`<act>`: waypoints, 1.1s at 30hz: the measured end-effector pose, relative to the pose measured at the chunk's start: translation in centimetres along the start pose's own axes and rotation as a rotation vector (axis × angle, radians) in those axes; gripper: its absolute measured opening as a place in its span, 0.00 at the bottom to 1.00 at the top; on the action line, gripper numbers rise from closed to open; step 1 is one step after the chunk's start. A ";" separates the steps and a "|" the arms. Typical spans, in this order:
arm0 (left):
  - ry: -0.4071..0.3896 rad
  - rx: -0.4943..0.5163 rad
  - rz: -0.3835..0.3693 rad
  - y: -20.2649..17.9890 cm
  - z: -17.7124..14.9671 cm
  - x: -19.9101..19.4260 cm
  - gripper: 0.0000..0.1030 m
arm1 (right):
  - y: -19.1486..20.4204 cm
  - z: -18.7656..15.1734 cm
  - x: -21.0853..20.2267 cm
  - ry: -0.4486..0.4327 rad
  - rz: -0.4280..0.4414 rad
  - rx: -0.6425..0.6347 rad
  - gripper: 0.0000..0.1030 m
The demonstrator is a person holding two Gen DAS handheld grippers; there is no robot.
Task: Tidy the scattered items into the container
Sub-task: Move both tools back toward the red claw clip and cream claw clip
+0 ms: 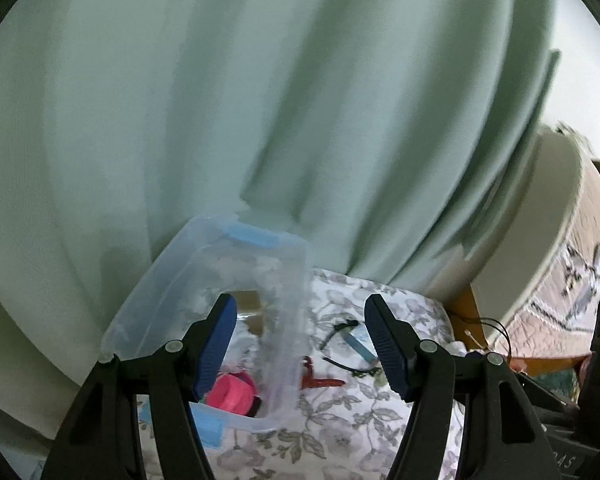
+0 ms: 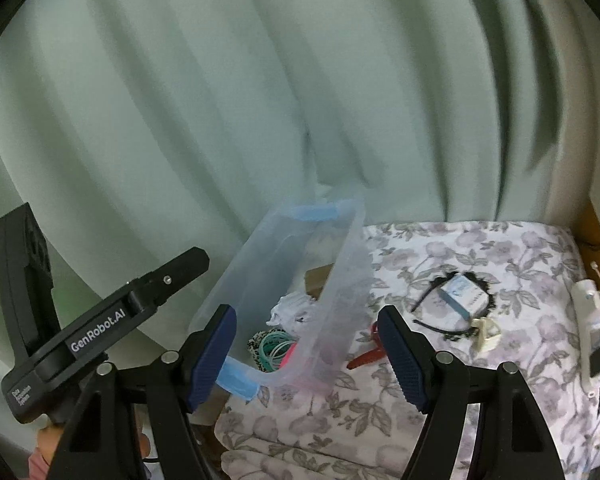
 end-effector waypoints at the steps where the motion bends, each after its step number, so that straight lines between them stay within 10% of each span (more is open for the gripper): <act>1: -0.003 0.015 -0.004 -0.9 0.1 -0.1 0.66 | -0.5 0.0 -0.6 -0.014 0.001 0.011 0.74; 20: 0.083 0.199 -0.090 -10.4 -1.0 3.3 0.65 | -14.1 0.3 -7.9 -0.136 0.069 0.333 0.74; 33: 0.220 0.194 -0.103 -10.1 -4.4 10.4 0.65 | -18.2 0.5 -5.0 -0.137 -0.074 0.361 0.74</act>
Point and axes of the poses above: each gripper's, at about its wrist camera, not at the fingertips, and x roughly the way its jaws point, y to its left, z to its top, the point moved 1 cm from there along x, roughly the way its jaws point, and after that the axes turned 14 degrees about x, right-handed, at the moved point
